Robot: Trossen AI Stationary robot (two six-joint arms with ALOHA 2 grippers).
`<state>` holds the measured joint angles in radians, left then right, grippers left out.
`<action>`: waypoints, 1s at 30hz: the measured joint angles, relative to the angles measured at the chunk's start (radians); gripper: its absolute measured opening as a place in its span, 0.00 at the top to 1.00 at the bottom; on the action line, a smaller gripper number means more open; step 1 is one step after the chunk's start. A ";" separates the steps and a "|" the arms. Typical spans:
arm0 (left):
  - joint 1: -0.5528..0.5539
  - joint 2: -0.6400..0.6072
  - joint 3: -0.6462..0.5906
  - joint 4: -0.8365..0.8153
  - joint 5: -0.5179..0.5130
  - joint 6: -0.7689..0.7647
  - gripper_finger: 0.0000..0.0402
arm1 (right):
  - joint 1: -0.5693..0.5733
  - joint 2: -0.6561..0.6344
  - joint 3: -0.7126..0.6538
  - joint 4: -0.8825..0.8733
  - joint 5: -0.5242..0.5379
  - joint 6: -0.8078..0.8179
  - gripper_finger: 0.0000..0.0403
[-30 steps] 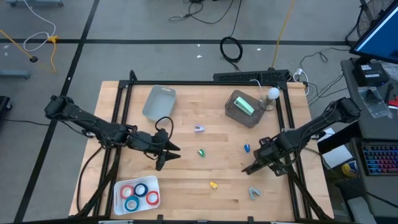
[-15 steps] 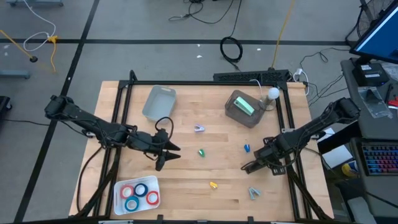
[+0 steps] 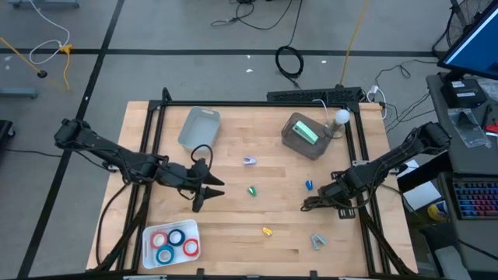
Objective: Pick and place Stapler, Stapler remover, tape
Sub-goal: Put the black stapler into the black bin
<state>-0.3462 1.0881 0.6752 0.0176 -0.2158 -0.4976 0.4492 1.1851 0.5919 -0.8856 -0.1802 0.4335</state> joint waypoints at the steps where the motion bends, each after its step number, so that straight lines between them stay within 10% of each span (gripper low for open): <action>1: 0.000 -0.012 -0.022 0.029 -0.002 -0.002 0.56 | 0.000 0.000 0.000 0.000 0.000 0.000 0.66; 11: -0.004 -0.173 -0.281 0.273 -0.003 -0.020 0.56 | 0.003 0.001 0.050 -0.047 -0.058 0.030 0.66; 30: -0.002 -0.232 -0.335 0.262 -0.004 0.006 0.56 | -0.068 0.001 0.471 -0.182 -0.062 0.101 0.66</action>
<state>-0.3481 0.8562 0.3397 0.2793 -0.2195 -0.4914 0.3808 1.1858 1.0629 -1.0681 -0.2427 0.5347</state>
